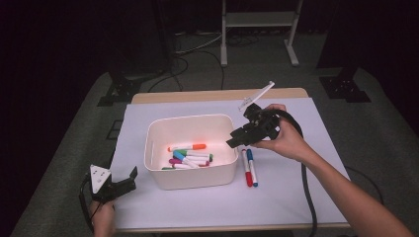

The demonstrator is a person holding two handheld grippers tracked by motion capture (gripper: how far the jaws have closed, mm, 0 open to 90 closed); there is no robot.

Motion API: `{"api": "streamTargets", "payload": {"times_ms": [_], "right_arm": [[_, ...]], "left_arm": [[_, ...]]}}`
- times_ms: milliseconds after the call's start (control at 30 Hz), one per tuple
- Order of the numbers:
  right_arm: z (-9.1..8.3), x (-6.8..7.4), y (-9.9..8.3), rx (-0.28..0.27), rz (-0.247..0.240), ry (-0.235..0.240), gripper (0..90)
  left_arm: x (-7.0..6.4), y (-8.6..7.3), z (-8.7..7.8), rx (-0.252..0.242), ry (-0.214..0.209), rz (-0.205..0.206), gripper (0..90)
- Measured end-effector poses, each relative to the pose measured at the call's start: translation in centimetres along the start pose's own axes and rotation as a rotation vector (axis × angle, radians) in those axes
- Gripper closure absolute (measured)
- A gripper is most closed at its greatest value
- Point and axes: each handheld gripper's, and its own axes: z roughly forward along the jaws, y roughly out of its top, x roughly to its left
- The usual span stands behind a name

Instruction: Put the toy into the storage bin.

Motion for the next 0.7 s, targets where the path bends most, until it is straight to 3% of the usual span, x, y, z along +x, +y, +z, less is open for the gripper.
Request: {"api": "streamTargets", "payload": {"times_ms": [200, 400, 700], "right_arm": [[-1.1, -0.9, -1.9, -0.007, 0.02, -0.024, 55.5], [-1.6, -2.3, -4.8, -0.027, 0.077, -0.044, 55.0], [0.2, -3.9, -8.4, -0.011, 0.134, -0.078, 53.7]], "left_arm": [[0.0, 0.0, 0.0, 0.0, 0.0, 0.001, 0.0], [0.0, 0.0, 0.0, 0.001, 0.001, 0.001, 0.0], [0.0, 0.0, 0.0, 0.003, 0.001, 0.001, 0.0]]}}
